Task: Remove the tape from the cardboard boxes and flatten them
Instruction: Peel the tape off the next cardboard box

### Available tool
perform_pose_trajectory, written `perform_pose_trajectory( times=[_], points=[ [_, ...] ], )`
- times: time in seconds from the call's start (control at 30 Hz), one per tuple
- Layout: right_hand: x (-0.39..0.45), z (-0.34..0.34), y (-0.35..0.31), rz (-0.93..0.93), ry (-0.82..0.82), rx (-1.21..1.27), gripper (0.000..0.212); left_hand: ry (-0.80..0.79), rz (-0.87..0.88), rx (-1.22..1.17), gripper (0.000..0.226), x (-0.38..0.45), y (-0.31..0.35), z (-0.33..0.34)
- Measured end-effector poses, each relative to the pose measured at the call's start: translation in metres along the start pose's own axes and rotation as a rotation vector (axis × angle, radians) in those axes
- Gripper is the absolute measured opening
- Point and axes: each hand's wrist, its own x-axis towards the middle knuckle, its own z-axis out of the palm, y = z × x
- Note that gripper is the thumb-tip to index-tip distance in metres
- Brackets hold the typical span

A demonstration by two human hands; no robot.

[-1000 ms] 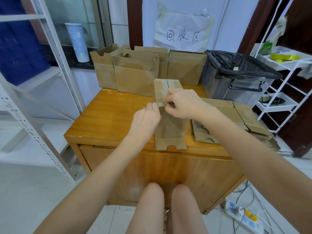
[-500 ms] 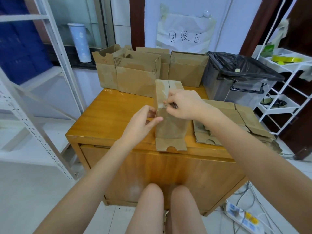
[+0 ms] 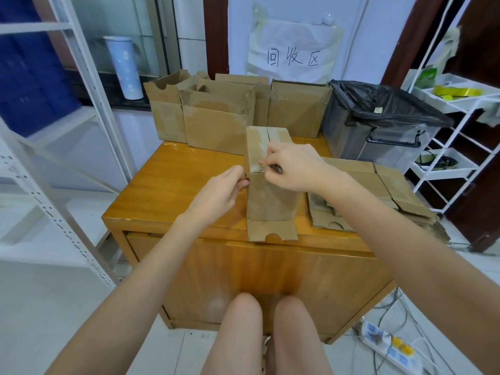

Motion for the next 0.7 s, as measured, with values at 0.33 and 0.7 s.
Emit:
perform_pose_trajectory(
  times=[0.33, 0.7],
  points=[
    [0.0, 0.0, -0.002, -0.003, 0.012, 0.01, 0.035, 0.061, 0.387, 0.441, 0.021, 0.012, -0.006, -0.013],
    [0.003, 0.001, -0.003, -0.012, -0.007, 0.017, 0.033, 0.173, 0.415, 0.653, 0.019, 0.024, -0.004, -0.049]
  ],
)
